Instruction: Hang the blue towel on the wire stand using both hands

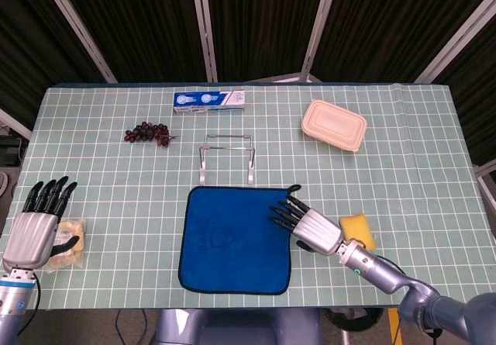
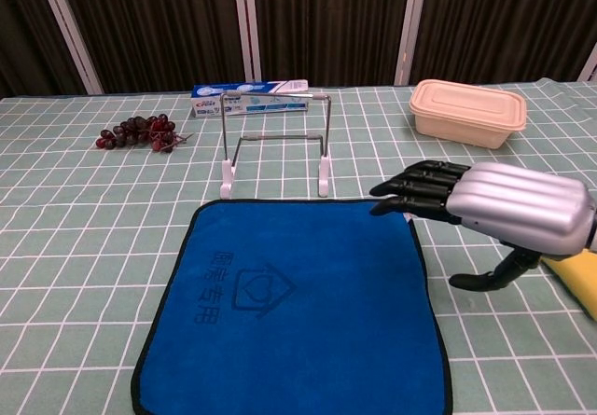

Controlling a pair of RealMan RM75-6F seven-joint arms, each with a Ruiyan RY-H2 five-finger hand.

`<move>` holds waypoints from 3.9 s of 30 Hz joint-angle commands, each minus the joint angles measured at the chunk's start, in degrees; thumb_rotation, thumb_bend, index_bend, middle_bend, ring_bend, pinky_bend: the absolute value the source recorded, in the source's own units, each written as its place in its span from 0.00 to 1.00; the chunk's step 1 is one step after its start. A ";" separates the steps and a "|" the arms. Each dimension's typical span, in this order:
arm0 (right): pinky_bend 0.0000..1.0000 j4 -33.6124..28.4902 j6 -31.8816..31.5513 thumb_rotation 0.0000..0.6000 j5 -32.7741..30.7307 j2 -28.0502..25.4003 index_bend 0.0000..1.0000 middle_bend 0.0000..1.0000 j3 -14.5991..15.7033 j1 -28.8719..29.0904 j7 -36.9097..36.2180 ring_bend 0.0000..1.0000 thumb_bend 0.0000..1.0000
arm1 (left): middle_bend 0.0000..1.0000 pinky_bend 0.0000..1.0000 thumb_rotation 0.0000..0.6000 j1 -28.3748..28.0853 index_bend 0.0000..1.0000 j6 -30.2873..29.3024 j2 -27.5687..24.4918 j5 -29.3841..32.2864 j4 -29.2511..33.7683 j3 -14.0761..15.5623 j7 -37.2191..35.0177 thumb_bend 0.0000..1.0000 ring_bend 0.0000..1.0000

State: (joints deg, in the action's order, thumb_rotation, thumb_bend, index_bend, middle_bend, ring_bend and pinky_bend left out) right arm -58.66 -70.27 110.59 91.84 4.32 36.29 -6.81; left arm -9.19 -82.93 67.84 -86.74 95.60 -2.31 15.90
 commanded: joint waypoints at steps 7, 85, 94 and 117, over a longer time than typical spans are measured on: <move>0.00 3.65 1.91 1.00 -0.89 3.03 0.14 0.00 0.67 2.24 -0.05 0.00 0.20 | 0.00 0.00 1.00 -0.24 0.00 0.46 0.34 0.40 -0.30 -0.06 0.45 0.00 0.00; 0.00 16.54 -4.44 1.00 -3.80 13.90 0.64 0.05 4.26 5.45 -8.53 0.00 0.49 | 0.00 0.00 1.00 -20.03 0.36 15.70 14.89 -18.28 -20.89 3.20 2.37 0.02 0.00; 0.00 14.40 -3.89 1.00 -4.30 12.75 0.70 0.05 4.14 5.60 -7.26 0.00 0.49 | 0.00 0.00 1.00 -24.42 0.40 18.49 22.93 -20.67 -26.82 4.37 2.21 0.02 0.00; 0.00 13.76 -4.16 1.00 -4.54 12.82 0.76 0.06 4.07 5.55 -6.68 0.00 0.49 | 0.00 0.00 1.00 -28.01 0.40 23.04 28.89 -16.32 -29.20 4.20 6.34 0.03 0.00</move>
State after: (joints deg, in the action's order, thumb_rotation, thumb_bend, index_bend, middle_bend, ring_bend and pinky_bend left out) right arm -44.90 -74.41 106.07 104.67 8.41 41.87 -13.53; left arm -37.02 -60.26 96.58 -103.38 66.28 1.88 22.00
